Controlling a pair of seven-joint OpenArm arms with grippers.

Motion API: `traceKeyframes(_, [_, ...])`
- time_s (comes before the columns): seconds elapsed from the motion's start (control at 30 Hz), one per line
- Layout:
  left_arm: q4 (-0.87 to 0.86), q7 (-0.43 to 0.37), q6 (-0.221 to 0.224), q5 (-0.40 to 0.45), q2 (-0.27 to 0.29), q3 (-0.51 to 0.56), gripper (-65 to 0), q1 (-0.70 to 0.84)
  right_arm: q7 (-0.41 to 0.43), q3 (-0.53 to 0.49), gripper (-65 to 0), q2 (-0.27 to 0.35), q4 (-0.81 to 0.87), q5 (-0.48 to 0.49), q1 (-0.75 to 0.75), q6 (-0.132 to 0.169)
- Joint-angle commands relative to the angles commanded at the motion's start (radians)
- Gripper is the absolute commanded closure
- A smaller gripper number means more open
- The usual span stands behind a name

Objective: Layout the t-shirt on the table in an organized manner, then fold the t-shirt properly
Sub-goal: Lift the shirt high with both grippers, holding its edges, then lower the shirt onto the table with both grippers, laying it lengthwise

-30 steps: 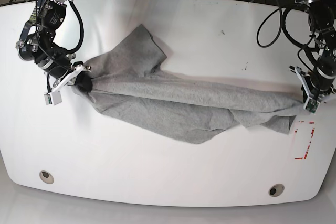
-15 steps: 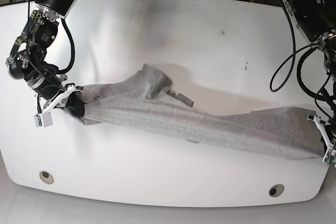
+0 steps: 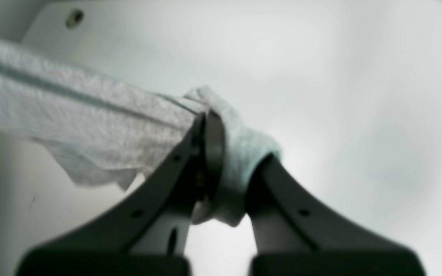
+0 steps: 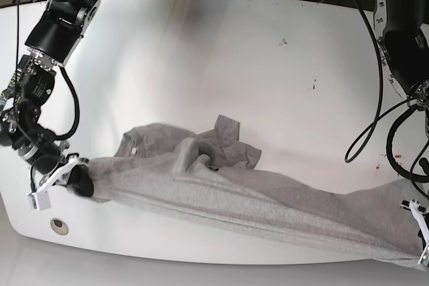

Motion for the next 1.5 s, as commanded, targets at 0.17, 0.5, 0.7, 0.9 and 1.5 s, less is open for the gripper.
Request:
traceKeyframes(0.17, [-0.005,0.0,0.0,0.0,0.017,0.002,-3.0,-0.109,0.002,-0.04,-0.4,0.032,-0.095,0.0,0.144,0.0])
traceKeyframes(0.5, [-0.121,-0.005,0.0,-0.002,0.018,0.121,-3.1,-0.338,0.006,-0.15,-0.4,0.066,-0.299,-0.003,0.443,0.0])
traceKeyframes(0.7, [-0.236,-0.038,0.0,-0.002,0.066,0.135,-3.1,-0.453,0.0,-0.193,-0.4,0.081,-0.327,-0.003,0.54,0.0])
traceKeyframes(0.9, [-0.245,-0.023,0.0,-0.002,0.075,0.129,-3.1,-0.414,-0.069,-0.193,-0.3,0.086,-0.325,0.048,0.448,-0.003])
traceKeyframes(1.5, [-0.044,0.06,0.0,-0.008,0.084,-0.014,-3.1,0.23,-0.109,-0.048,-0.1,0.017,-0.206,0.216,-0.247,-0.008])
